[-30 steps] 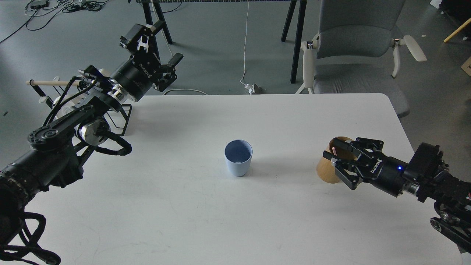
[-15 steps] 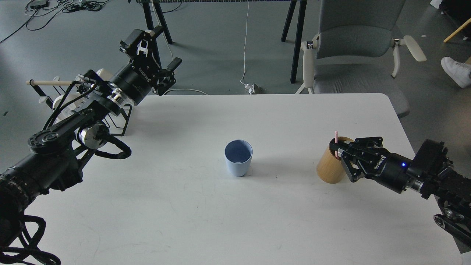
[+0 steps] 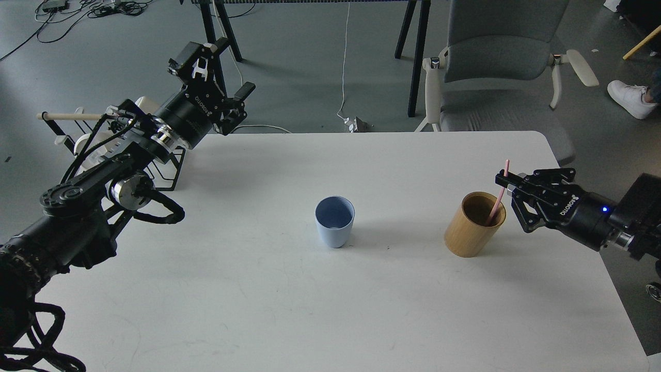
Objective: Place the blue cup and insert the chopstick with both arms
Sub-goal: 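Grasp the pink stick with the right gripper and pull it up, then lower the pink stick into the blue cup and open the right gripper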
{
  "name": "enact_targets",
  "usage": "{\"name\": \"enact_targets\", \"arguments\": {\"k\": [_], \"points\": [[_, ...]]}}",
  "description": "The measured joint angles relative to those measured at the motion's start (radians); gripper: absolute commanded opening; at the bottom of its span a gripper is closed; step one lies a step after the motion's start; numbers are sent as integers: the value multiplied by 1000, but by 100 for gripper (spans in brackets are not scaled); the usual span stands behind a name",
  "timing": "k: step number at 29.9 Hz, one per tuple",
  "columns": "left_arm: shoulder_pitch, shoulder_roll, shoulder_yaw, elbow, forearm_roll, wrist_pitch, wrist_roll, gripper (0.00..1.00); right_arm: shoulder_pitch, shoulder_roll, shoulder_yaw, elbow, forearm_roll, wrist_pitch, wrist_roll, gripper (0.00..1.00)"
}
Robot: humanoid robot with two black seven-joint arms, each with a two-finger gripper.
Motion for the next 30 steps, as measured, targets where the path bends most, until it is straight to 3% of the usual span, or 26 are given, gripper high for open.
{"name": "enact_targets", "arguments": {"k": [8,16,23,30], "points": [[2,-29,1,67,0,0,0,98,20,-118,36,169,250,0,-1,0],[18,-67,2,159,0,0,0,98,50,-122,131,304,438,0,-1,0],[29,-99,3,239,-13,0,0,98,161,87,13,299,455,0,0,0],[30,-107,3,258,-15,0,0,98,267,300,-212,153,348,0,0,0]]}}
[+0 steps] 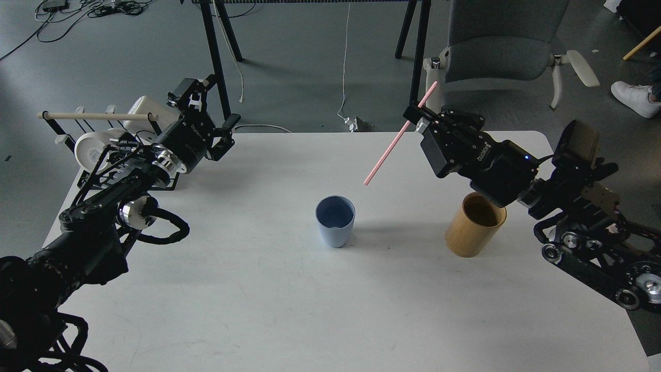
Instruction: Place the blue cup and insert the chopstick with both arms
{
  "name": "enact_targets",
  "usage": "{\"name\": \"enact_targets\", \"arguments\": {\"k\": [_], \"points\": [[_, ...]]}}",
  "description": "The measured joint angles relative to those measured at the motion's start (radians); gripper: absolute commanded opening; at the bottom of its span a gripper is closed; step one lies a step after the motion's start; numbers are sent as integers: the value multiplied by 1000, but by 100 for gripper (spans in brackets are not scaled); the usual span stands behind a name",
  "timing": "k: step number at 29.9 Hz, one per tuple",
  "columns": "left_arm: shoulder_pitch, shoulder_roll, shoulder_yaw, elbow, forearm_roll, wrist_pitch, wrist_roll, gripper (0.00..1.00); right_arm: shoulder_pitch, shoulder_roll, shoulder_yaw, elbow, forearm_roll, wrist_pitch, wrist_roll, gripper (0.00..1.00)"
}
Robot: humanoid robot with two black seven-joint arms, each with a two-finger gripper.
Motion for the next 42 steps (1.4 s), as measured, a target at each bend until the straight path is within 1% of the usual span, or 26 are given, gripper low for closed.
{"name": "enact_targets", "arguments": {"k": [6,21,24,26,27,28,29,31,32,33,37,42], "points": [[4,2,0,0,-1,0,0,98,-1,117,-25,-121,-86,0,0,0],[5,0,0,1,-2,0,0,98,4,238,-26,-249,-104,0,0,1],[5,1,-1,1,-2,0,0,98,7,259,-27,-288,-104,0,0,4],[5,1,-1,0,-2,0,0,98,8,269,-28,-313,-104,0,0,12],[5,1,-1,0,-2,0,0,98,8,274,-28,-323,-104,0,0,17],[5,1,-1,0,-2,0,0,98,9,279,-29,-330,-104,0,0,28],[5,1,-1,0,-2,0,0,98,9,283,-29,-334,-104,0,0,37],[5,1,-1,0,-2,0,0,98,9,287,-30,-337,-103,0,0,51],[5,1,-2,0,-2,0,0,98,9,288,-30,-338,-103,0,0,56],[5,1,-2,0,-2,0,0,98,7,289,-30,-338,-100,0,0,60],[5,1,-2,0,-2,0,0,98,4,294,-30,-334,-87,0,0,68],[5,-1,-2,0,-2,0,0,98,0,302,-17,-319,-42,0,0,70]]}}
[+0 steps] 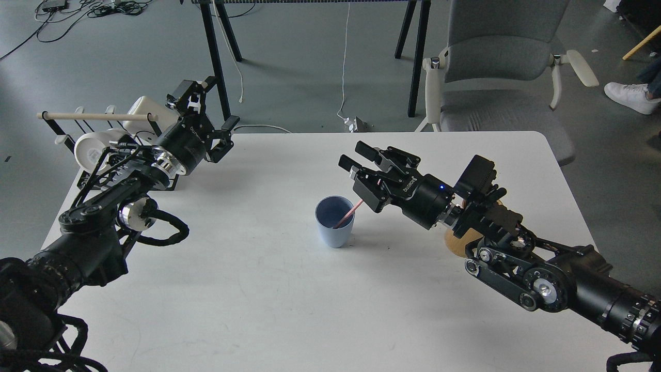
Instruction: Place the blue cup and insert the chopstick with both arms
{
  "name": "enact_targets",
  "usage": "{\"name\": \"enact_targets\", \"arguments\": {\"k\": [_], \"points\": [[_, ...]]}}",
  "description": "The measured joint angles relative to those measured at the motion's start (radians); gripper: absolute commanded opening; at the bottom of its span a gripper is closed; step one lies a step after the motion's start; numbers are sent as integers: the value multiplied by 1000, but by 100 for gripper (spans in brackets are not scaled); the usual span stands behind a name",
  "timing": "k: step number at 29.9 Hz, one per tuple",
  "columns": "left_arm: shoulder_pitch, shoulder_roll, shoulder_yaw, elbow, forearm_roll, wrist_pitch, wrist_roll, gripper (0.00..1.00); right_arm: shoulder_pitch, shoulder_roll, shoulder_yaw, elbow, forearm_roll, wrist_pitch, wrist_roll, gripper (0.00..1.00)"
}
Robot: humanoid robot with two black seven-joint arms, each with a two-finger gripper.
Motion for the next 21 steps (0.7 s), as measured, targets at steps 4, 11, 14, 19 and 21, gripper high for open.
{"name": "enact_targets", "arguments": {"k": [4,11,14,19,21], "points": [[-1,0,0,0,0,0,0,98,0,-7,30,70,172,0,0,72],[-3,4,-22,-1,-62,0,0,98,40,-12,210,114,626,82,0,76],[-5,5,-30,-1,-105,0,0,98,58,-30,284,128,862,158,0,77],[-12,8,-34,-7,-122,0,0,98,31,-94,416,150,1185,418,0,79],[-15,8,-42,-10,-122,0,0,98,-12,-116,455,151,1280,555,0,81]]}}
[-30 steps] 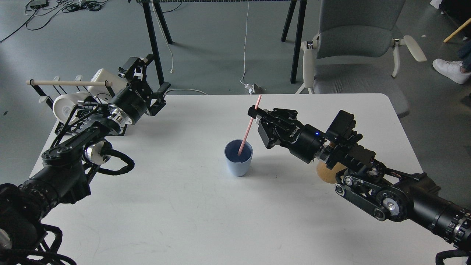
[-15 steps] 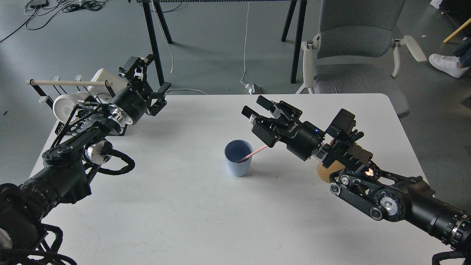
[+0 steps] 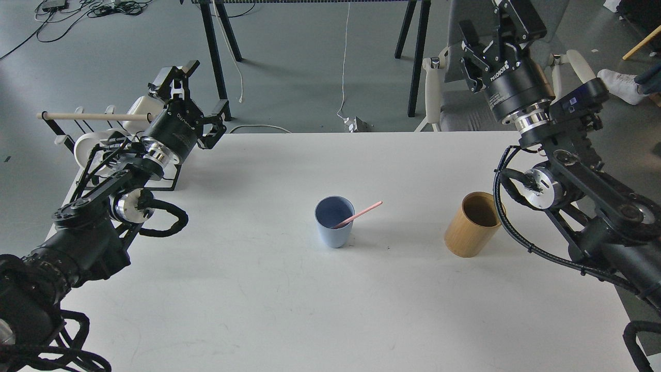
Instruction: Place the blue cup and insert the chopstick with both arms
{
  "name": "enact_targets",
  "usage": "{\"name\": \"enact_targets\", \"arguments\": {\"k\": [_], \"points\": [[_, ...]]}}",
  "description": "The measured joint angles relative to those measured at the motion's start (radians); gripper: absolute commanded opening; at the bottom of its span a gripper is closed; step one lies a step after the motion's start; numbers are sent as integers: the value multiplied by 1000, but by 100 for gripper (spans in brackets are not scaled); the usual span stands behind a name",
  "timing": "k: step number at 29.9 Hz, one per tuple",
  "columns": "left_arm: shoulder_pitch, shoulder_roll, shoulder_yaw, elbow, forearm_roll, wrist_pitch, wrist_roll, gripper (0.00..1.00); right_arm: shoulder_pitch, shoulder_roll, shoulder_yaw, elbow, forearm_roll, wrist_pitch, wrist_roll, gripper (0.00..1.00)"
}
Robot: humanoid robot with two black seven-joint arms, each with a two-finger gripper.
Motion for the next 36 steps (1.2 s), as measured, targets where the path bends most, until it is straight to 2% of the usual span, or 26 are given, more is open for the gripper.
{"name": "enact_targets", "arguments": {"k": [4,7,9,14,18,24,36], "points": [[-10,0,-38,-2,0,0,0,98,-76,-44,51,-5,159,304,0,84],[-21,1,-61,-2,-4,0,0,98,-104,-52,56,-29,253,403,0,93],[-23,1,-68,-2,-7,0,0,98,-113,-51,57,-51,305,417,0,99],[-25,2,-71,-2,-23,0,0,98,-116,-17,81,-109,394,422,0,99],[-25,-2,-71,-2,-26,0,0,98,-116,13,123,-119,403,419,0,99],[-31,-6,-73,-2,-28,0,0,98,-119,50,138,-133,410,357,0,99],[-26,6,-72,-2,-65,0,0,98,-84,63,59,-125,382,368,0,99]]}}
